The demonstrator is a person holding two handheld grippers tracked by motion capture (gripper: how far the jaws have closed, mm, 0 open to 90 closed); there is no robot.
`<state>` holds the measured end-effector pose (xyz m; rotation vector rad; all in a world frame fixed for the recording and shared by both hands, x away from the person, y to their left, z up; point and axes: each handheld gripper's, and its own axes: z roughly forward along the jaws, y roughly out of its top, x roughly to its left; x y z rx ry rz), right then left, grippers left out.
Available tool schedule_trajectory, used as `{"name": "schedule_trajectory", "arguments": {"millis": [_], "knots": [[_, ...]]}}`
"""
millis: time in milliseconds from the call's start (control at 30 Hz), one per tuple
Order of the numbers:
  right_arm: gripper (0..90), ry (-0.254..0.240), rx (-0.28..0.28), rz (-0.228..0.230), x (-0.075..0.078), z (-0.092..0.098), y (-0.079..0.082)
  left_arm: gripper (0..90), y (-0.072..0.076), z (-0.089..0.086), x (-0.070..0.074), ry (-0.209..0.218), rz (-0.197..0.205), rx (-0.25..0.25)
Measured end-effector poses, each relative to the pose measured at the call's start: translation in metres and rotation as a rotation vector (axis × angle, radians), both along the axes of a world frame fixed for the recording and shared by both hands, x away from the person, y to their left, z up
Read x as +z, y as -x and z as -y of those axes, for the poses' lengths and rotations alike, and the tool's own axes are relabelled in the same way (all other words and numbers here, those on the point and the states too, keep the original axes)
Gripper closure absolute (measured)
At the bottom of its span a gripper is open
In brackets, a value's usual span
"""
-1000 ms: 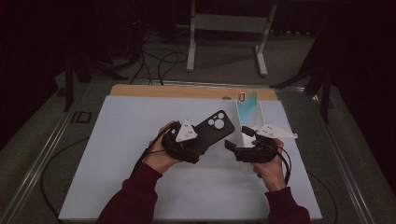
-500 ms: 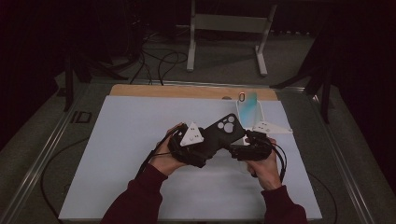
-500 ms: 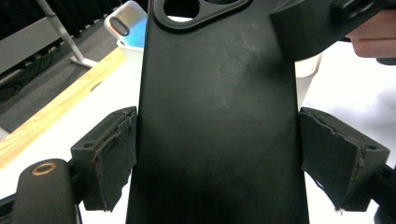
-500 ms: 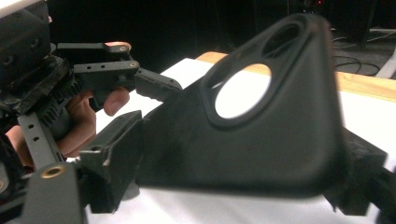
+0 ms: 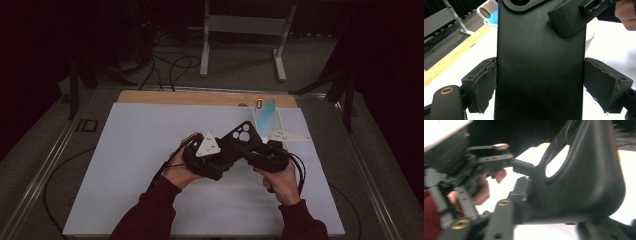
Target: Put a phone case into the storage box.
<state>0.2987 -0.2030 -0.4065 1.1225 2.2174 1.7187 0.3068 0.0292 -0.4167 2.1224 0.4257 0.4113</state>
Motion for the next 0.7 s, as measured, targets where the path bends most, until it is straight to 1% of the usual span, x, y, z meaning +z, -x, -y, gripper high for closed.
{"name": "schedule_trajectory", "arguments": {"millis": [67,100,133,167,200,233,267,300,333,400,433,500,567,633,700], "knots": [[77.8,-0.005,0.017,-0.006,0.000,-0.002,0.000,15.2,0.000,0.001,-0.002,-0.005,-0.001,0.002],[79.5,-0.009,0.014,-0.003,0.001,-0.003,0.001,15.2,0.000,0.002,-0.002,-0.005,-0.003,0.003],[80.4,-0.005,0.012,0.003,0.001,-0.003,0.002,16.8,0.001,0.000,-0.003,-0.004,0.019,0.020],[81.8,-0.004,0.007,0.005,0.002,-0.003,0.002,43.3,0.001,-0.003,-0.003,0.027,0.044,0.048],[85.3,0.006,-0.004,0.009,0.002,-0.002,0.003,46.4,-0.002,-0.007,-0.002,0.074,0.020,0.028],[85.5,-0.006,0.002,0.002,0.001,0.000,0.003,38.0,-0.002,-0.009,-0.002,0.094,0.010,0.020],[85.8,-0.029,0.006,-0.007,0.000,0.001,0.003,33.9,-0.001,-0.009,-0.003,0.082,0.018,0.022],[86.0,-0.012,-0.003,0.004,0.000,0.002,0.004,31.9,-0.001,-0.008,-0.003,0.074,0.021,0.021],[86.1,0.001,-0.009,0.015,0.001,0.002,0.005,31.4,0.000,-0.008,-0.004,0.070,0.014,0.016],[86.2,0.013,-0.012,0.019,0.000,0.002,0.005,29.6,0.000,-0.007,-0.004,0.071,0.011,0.013],[86.2,0.019,-0.013,0.023,0.000,0.001,0.005,29.4,-0.001,-0.006,-0.004,0.078,0.006,0.009],[86.2,0.022,-0.006,0.025,0.000,0.001,0.005,27.4,-0.002,-0.006,-0.004,0.085,-0.013,0.000],[86.2,0.023,0.000,0.033,0.001,0.001,0.005,24.1,-0.003,-0.007,-0.005,0.076,-0.024,0.000],[86.1,0.025,-0.003,0.042,0.002,0.002,0.005,21.1,-0.004,-0.008,-0.006,0.080,-0.040,-0.004],[86.1,0.016,-0.003,0.048,0.003,0.004,0.006,17.6,-0.004,-0.009,-0.005,0.082,-0.042,-0.003]]}}
